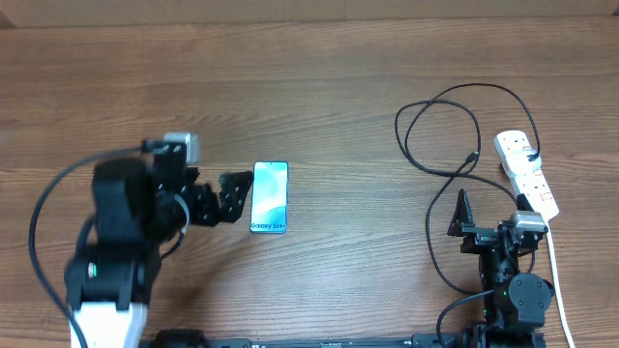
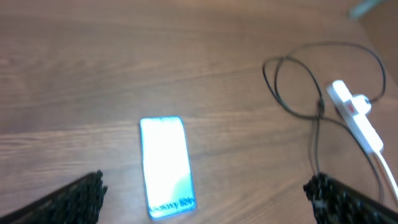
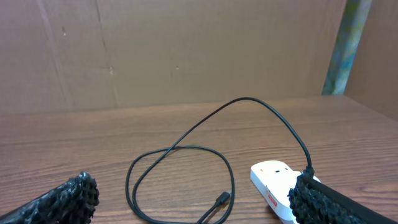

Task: Plug charger to phone and switch on socket
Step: 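Move the left gripper over the Galaxy phone, then lower the left gripper and grasp the phone's bottom edge, then lift the phone with the left gripper and tilt it upright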

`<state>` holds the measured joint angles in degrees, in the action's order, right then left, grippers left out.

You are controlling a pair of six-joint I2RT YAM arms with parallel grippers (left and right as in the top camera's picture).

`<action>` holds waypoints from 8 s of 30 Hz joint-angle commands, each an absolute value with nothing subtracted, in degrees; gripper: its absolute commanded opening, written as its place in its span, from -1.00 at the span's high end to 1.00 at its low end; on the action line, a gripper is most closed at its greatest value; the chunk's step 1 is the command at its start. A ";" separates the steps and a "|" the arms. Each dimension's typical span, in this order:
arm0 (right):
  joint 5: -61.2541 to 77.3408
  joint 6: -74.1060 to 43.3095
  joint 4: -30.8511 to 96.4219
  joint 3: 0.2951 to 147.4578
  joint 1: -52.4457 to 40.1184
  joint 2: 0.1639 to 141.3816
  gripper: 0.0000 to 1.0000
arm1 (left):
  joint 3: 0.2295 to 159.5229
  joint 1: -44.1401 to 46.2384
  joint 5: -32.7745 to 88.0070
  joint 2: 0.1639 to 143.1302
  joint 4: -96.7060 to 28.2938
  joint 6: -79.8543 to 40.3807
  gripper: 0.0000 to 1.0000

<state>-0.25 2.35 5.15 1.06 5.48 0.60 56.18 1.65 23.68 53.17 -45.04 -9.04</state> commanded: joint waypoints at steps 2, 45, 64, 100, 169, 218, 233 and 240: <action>0.14 3.07 4.75 0.45 5.21 0.27 -1.00 | 70.00 9.21 14.90 63.96 -55.13 -9.85 -1.00; 0.14 3.07 4.75 0.45 5.21 0.27 -1.00 | 78.85 23.07 -0.12 110.26 -63.53 -23.31 -0.99; 0.14 3.07 4.73 0.45 5.21 0.27 -0.99 | 78.00 22.85 -0.60 115.44 -59.05 -22.48 -0.99; 0.14 3.07 4.73 0.45 5.21 0.27 -1.00 | 70.22 22.85 -2.76 115.50 -50.65 -22.28 -1.00; 0.14 3.07 4.75 0.45 5.21 0.27 -0.99 | 73.69 17.12 9.13 115.50 -53.30 -30.04 -0.04; 0.14 3.07 4.75 0.45 5.21 0.27 -1.00 | 97.36 10.66 30.92 115.50 -83.35 -19.64 0.03; 0.14 3.07 4.75 0.45 5.21 0.27 -1.00 | 97.36 7.31 40.51 115.50 -85.78 -13.50 0.01; 0.14 3.07 4.75 0.45 5.21 0.27 -0.99 | 97.36 6.63 40.64 115.50 -88.49 -10.90 0.02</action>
